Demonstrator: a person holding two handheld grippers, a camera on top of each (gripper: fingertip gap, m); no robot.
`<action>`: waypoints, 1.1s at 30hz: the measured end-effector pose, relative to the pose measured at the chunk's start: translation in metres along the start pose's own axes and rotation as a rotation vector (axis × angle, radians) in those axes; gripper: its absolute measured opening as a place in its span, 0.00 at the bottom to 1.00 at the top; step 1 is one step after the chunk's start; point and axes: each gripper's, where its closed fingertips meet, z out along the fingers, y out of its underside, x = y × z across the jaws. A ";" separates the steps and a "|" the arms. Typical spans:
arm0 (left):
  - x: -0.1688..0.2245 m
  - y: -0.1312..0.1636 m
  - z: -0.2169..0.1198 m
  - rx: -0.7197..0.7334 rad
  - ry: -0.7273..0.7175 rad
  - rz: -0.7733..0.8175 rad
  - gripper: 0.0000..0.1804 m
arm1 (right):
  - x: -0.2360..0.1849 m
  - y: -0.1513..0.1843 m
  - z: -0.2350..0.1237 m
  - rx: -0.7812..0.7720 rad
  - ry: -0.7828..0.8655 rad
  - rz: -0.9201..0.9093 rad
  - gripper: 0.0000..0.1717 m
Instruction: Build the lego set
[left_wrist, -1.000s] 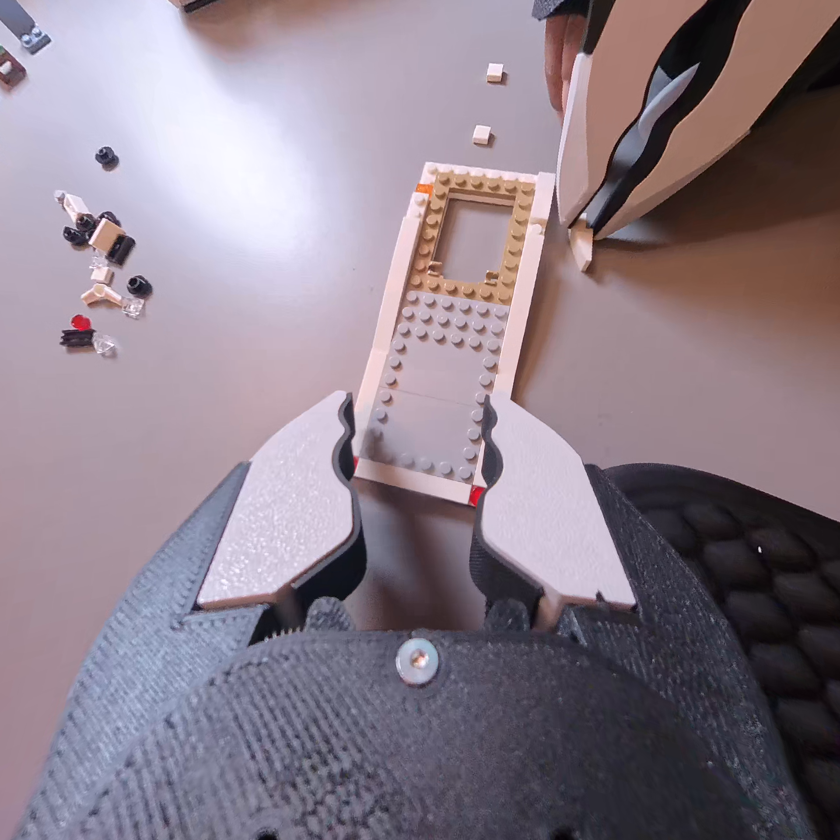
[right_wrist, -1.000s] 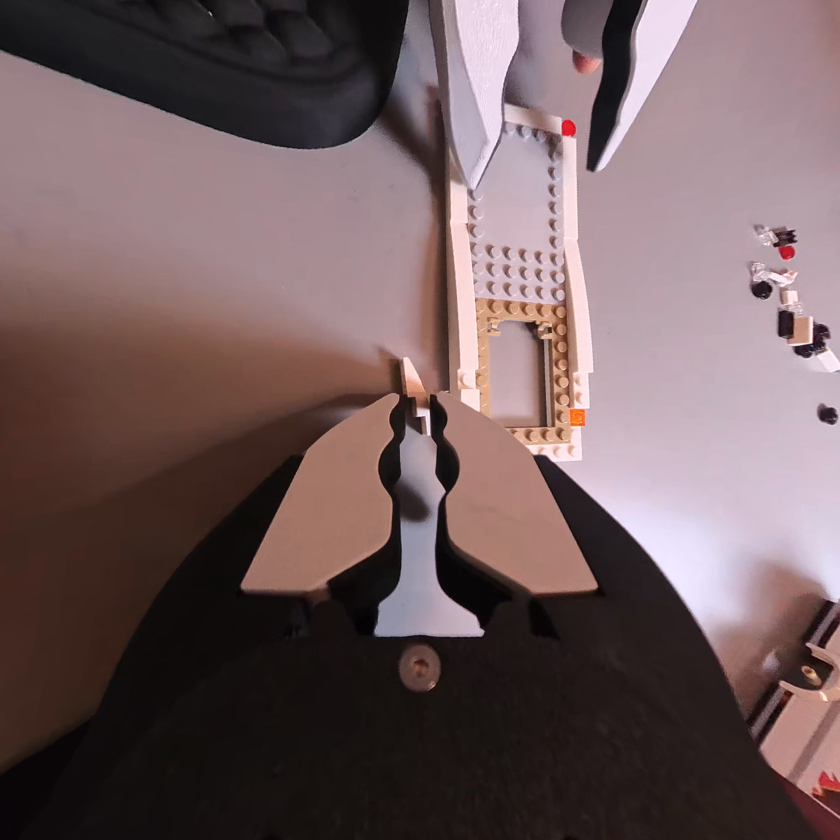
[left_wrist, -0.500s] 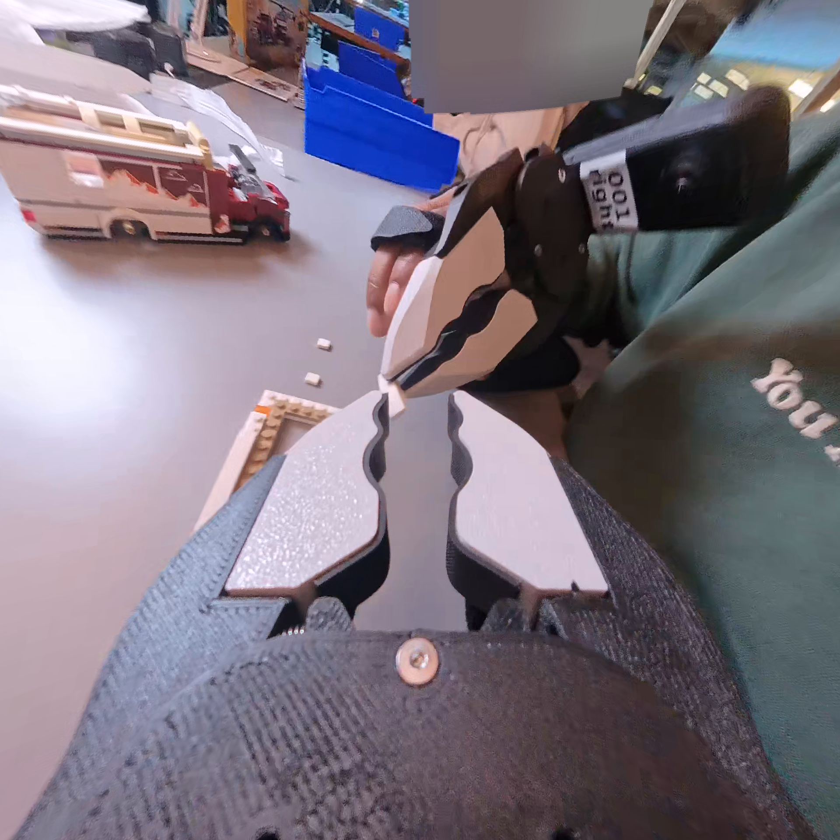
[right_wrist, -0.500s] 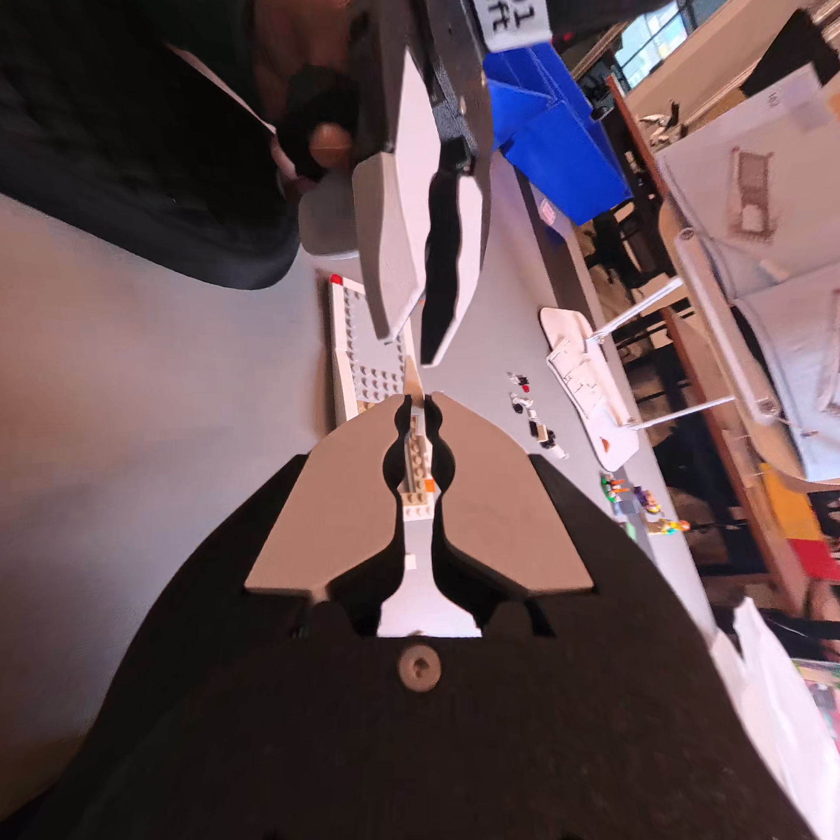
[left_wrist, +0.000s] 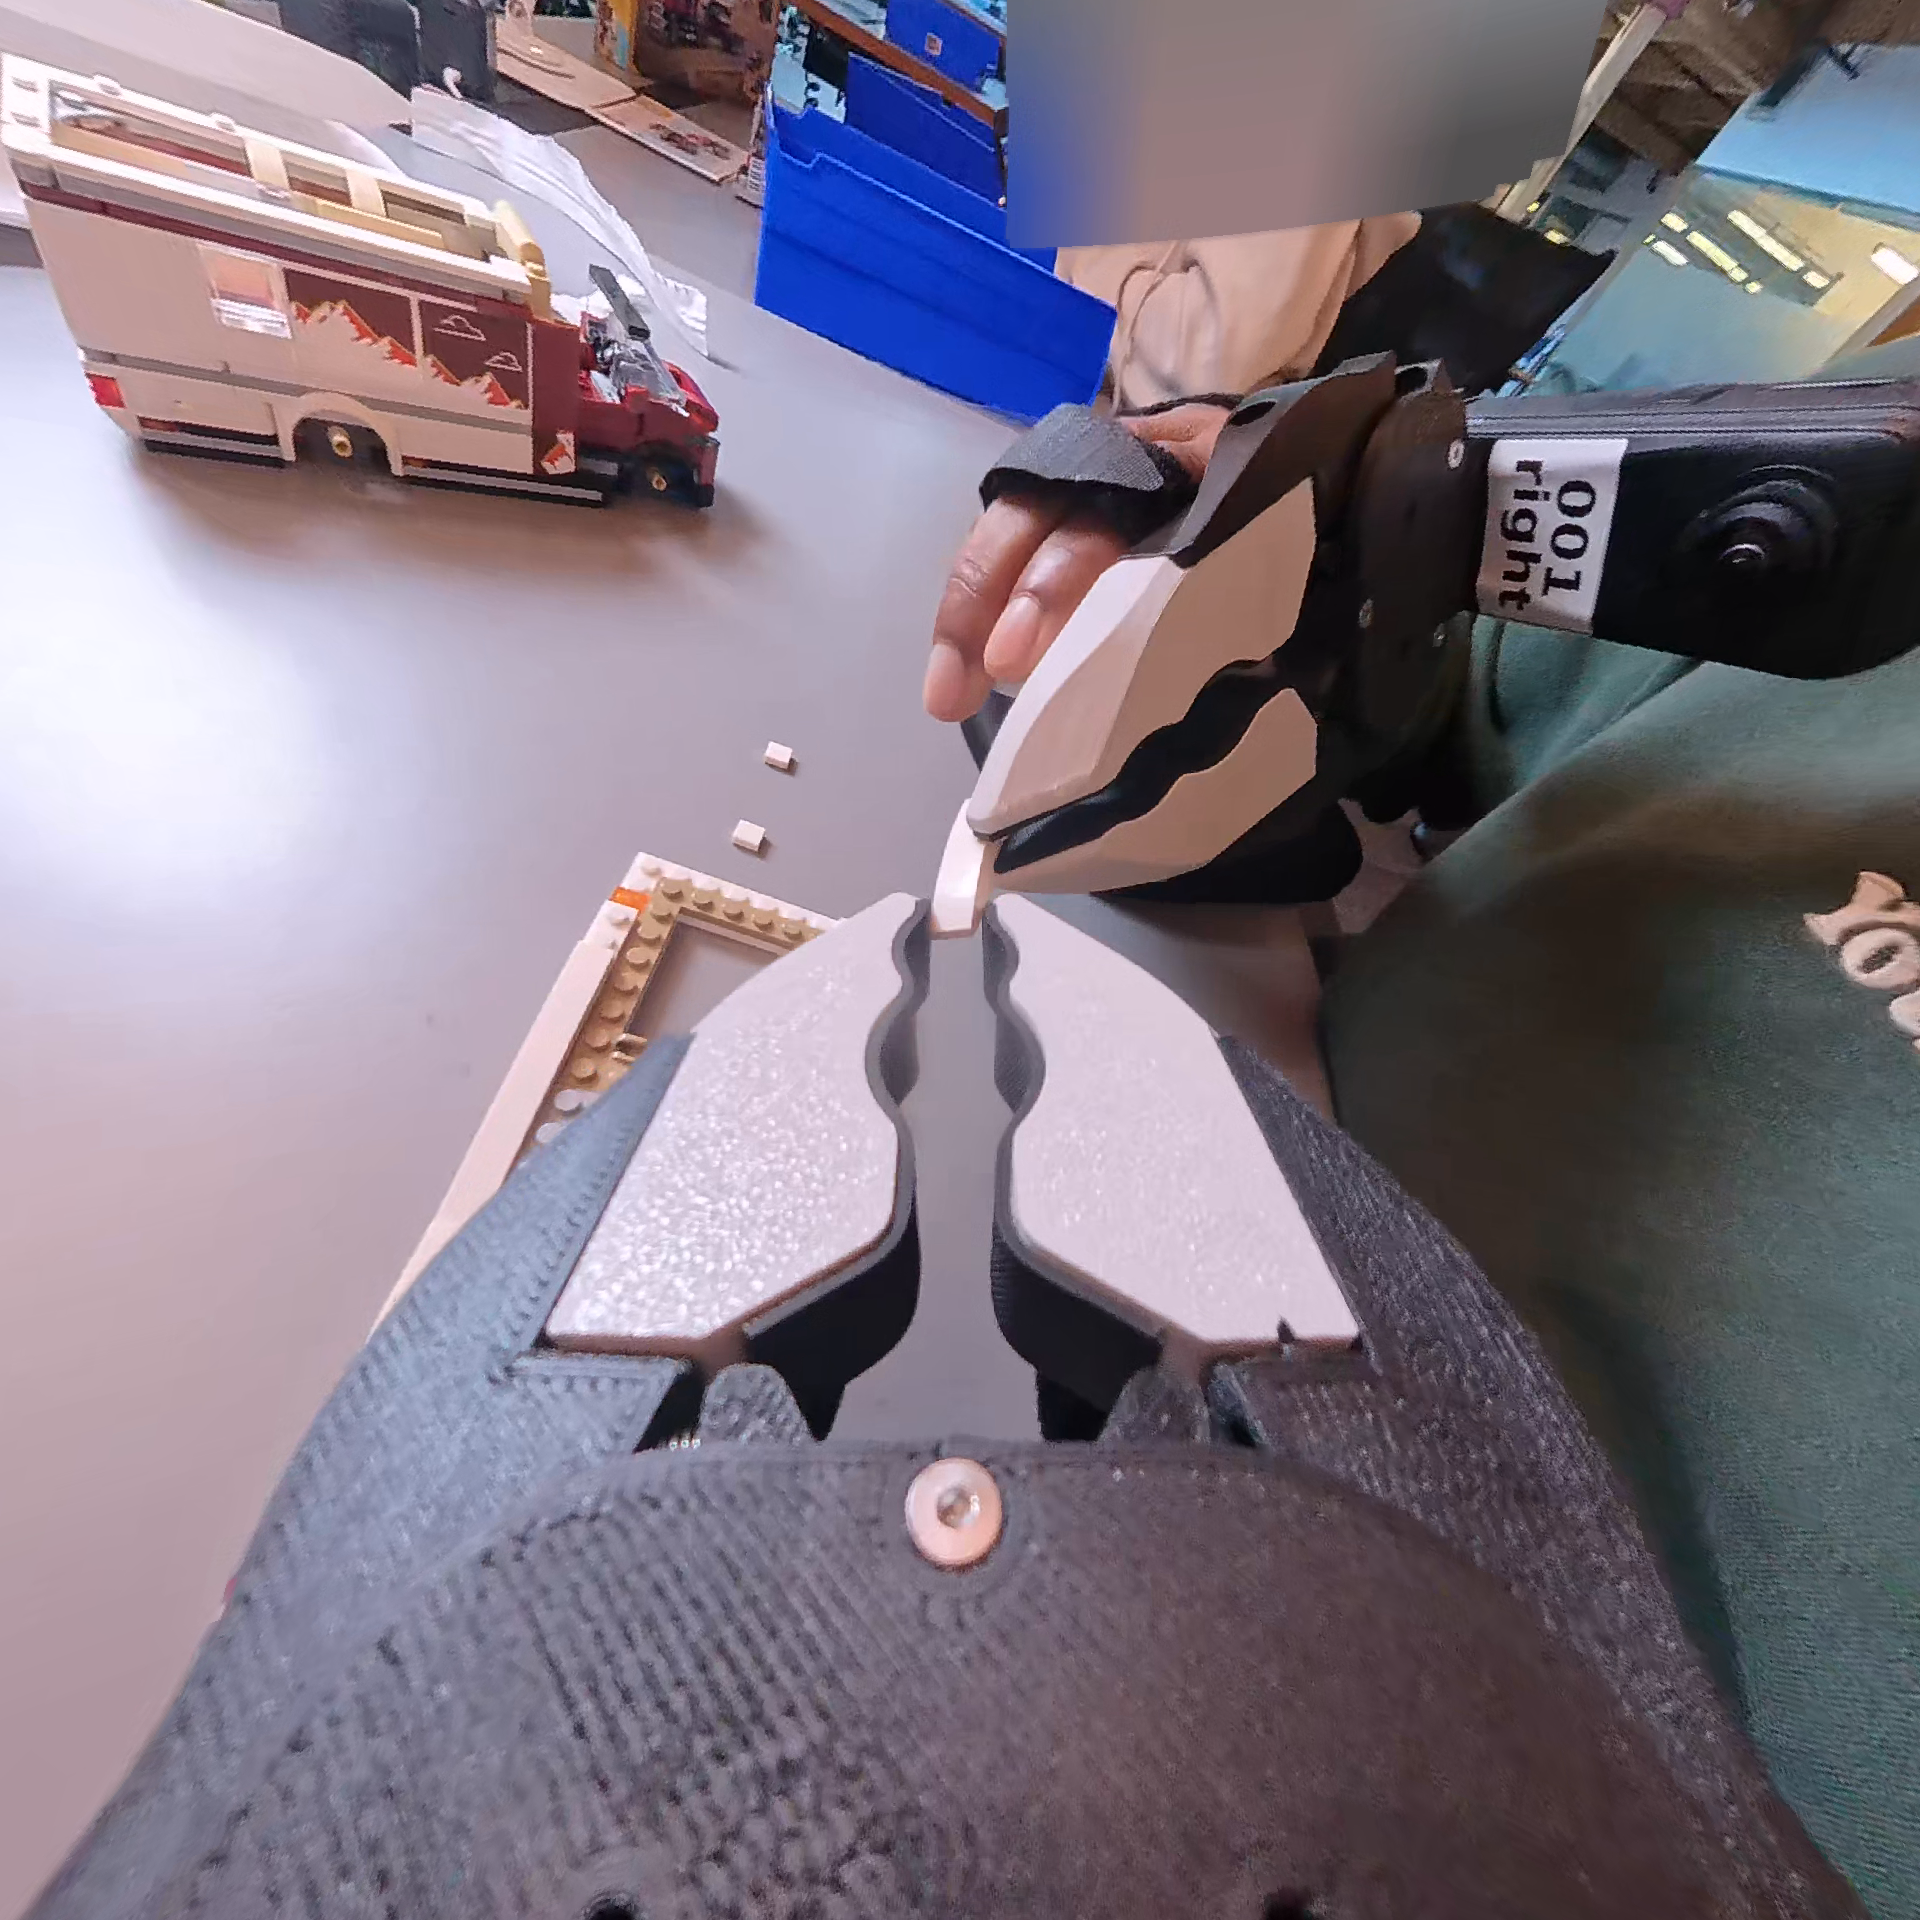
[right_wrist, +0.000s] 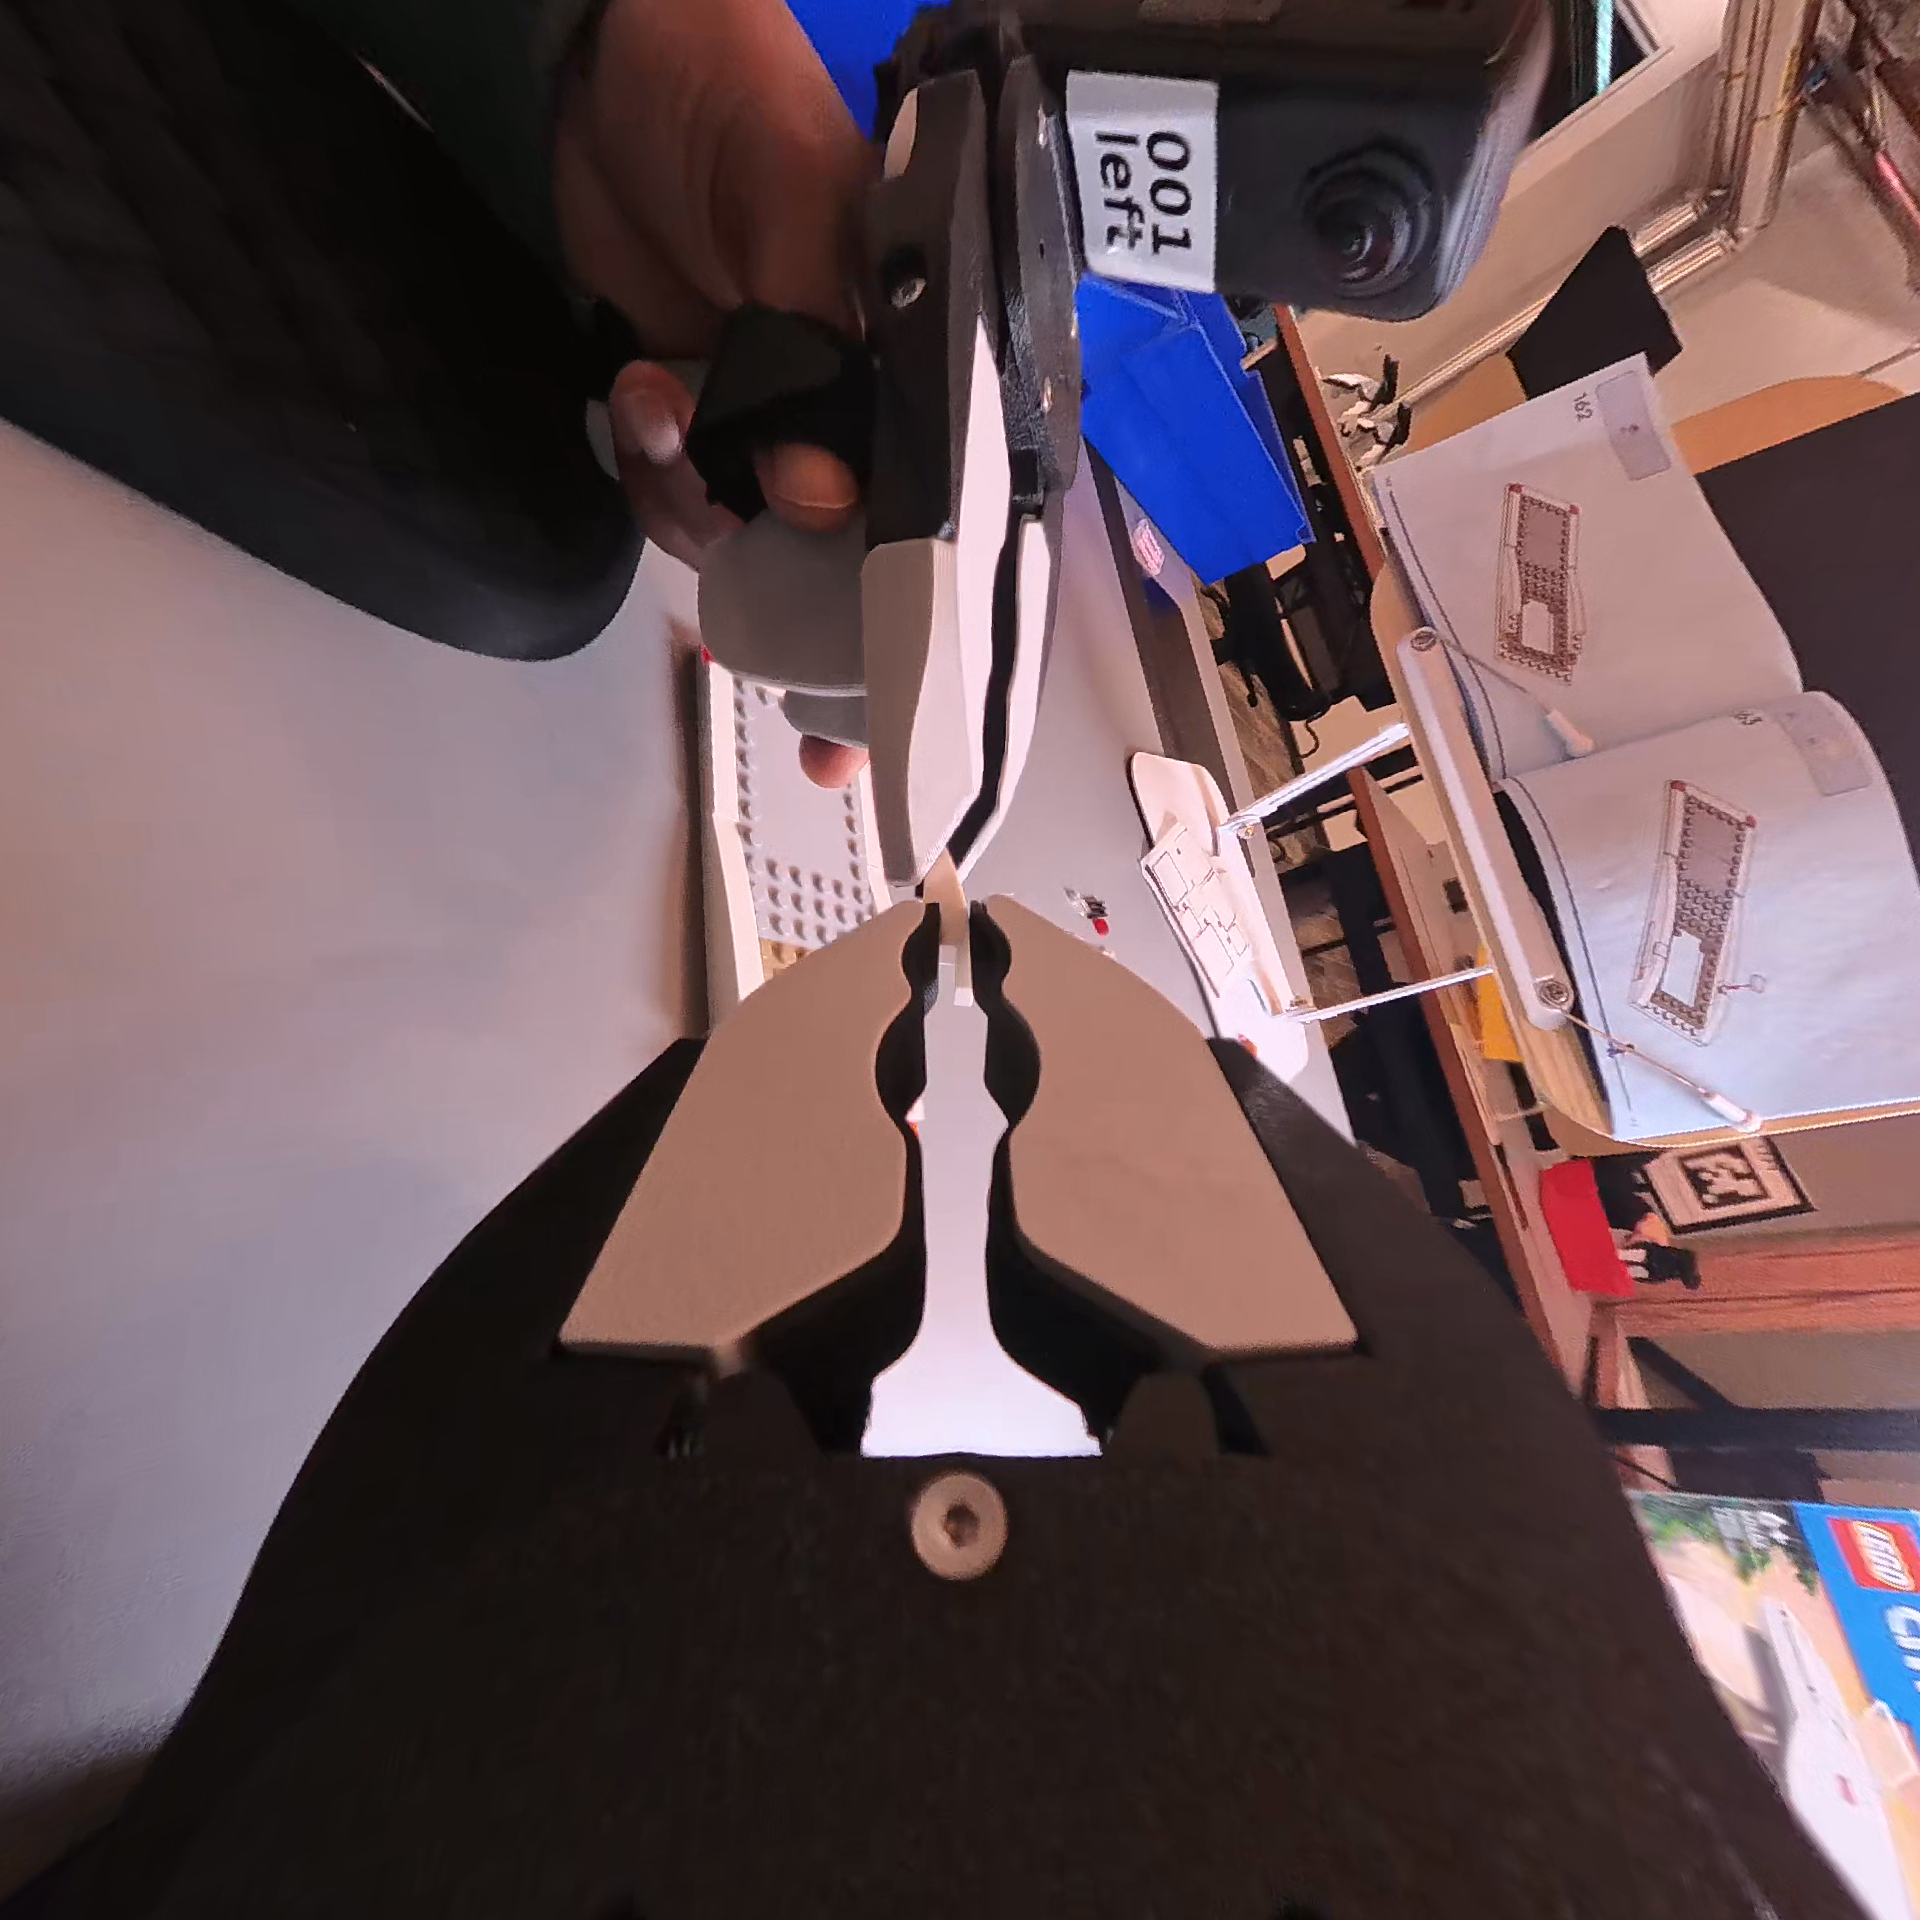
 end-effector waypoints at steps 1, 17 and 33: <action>0.001 -0.001 -0.001 0.006 0.019 -0.012 0.05 | 0.000 -0.002 -0.001 0.017 -0.009 0.027 0.05; 0.052 -0.030 -0.018 0.161 0.546 -0.151 0.04 | 0.012 -0.049 -0.029 0.471 -0.416 0.432 0.06; -0.017 -0.037 -0.012 -0.030 -0.567 0.749 0.09 | 0.042 -0.002 0.006 0.165 -0.391 1.332 0.03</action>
